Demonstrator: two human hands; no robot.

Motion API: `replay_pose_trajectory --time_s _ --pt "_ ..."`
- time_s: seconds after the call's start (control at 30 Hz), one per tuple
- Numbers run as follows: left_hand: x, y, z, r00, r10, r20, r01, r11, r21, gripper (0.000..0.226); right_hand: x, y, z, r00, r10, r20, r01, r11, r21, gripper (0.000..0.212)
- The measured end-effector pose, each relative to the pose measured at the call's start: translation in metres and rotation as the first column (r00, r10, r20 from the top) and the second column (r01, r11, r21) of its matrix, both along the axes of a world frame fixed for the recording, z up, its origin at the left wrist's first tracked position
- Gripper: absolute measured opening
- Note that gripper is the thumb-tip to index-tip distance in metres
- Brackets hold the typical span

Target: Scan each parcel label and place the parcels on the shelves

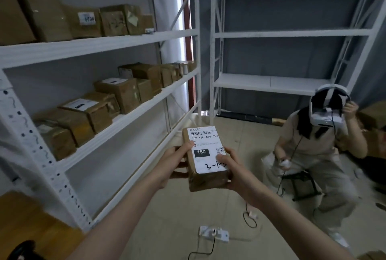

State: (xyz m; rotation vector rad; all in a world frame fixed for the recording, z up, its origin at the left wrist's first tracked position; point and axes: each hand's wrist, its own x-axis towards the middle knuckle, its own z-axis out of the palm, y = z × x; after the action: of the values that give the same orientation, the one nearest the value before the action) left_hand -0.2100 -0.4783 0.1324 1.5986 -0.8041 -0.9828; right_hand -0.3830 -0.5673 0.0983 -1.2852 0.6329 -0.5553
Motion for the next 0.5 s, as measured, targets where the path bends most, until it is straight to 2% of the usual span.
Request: replay_pose_trajectory --time_s 0.1,0.3,0.5 --pt "-0.004 -0.042 0.013 1.000 0.011 0.014 -0.011 1.000 -0.026 0.044 -0.002 -0.050 0.011 1.000 0.026 0.005 -0.026 0.999 -0.021 0.050" --pt "0.009 -0.110 0.034 0.997 0.076 -0.006 -0.076 0.997 -0.022 0.043 0.018 -0.127 0.031 0.993 0.112 0.036 -0.110 0.993 -0.044 0.052" --pt "0.061 -0.189 0.050 0.995 0.095 0.009 -0.095 0.995 -0.025 0.043 0.068 -0.202 0.051 0.988 0.148 0.054 -0.141 0.985 -0.104 0.060"
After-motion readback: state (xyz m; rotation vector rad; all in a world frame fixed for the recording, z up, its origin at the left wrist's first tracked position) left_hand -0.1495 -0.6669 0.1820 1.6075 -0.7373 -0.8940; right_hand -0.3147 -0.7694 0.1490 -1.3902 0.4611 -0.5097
